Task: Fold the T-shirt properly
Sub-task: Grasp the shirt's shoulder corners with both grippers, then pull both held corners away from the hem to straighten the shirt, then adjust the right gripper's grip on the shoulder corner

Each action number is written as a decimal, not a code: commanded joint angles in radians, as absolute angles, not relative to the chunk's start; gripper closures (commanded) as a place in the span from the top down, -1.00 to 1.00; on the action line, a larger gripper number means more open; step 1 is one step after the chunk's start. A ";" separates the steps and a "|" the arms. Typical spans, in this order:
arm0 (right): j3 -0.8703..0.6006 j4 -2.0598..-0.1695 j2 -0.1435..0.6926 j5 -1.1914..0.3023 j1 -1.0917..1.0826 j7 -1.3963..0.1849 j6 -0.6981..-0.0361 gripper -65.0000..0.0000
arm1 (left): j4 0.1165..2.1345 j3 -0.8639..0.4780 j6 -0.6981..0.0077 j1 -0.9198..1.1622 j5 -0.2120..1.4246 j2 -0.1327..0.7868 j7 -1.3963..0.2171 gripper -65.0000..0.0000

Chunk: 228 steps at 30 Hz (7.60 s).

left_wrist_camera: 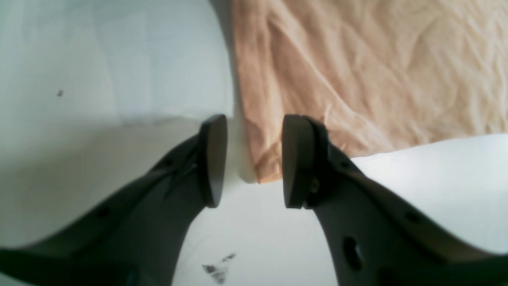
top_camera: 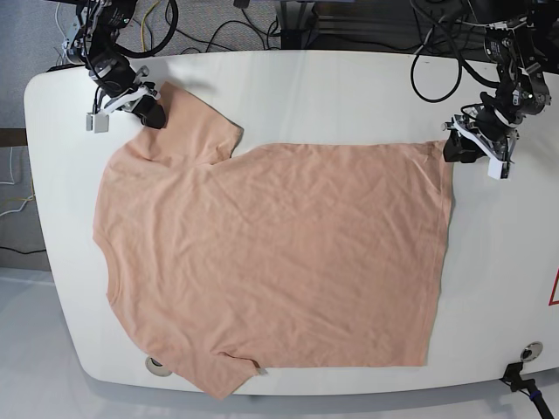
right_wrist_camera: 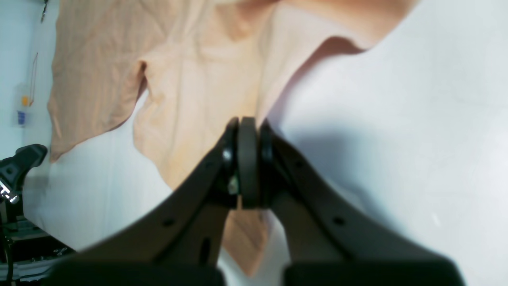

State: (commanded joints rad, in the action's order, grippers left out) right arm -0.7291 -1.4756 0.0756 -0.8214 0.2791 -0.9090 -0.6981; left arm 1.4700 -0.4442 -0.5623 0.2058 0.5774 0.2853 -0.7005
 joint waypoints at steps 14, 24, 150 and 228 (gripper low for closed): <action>-0.733 -1.471 0.068 -0.823 0.296 -0.916 -0.698 -1.00 | 1.446 -0.433 -0.553 0.205 0.613 0.266 -0.720 -0.33; -0.734 -1.469 0.067 -0.821 0.304 -0.920 -0.698 -1.00 | 1.430 -0.432 -0.553 0.207 0.611 0.262 -0.718 -0.33; -0.754 -1.707 0.148 -1.156 0.676 -0.940 -0.687 0.15 | 1.833 -0.605 -0.565 0.452 0.593 0.266 -0.794 -0.96; -0.696 -1.764 0.120 -1.009 0.634 -1.098 -0.698 0.15 | 1.830 -0.602 -0.565 0.452 0.593 0.266 -0.796 -0.96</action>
State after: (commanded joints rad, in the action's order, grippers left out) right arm -0.6958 -1.7637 0.1204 -1.0088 0.6345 -1.0978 -0.6981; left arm 1.8297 -0.6022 -0.5654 0.4519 0.5930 0.2662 -0.7956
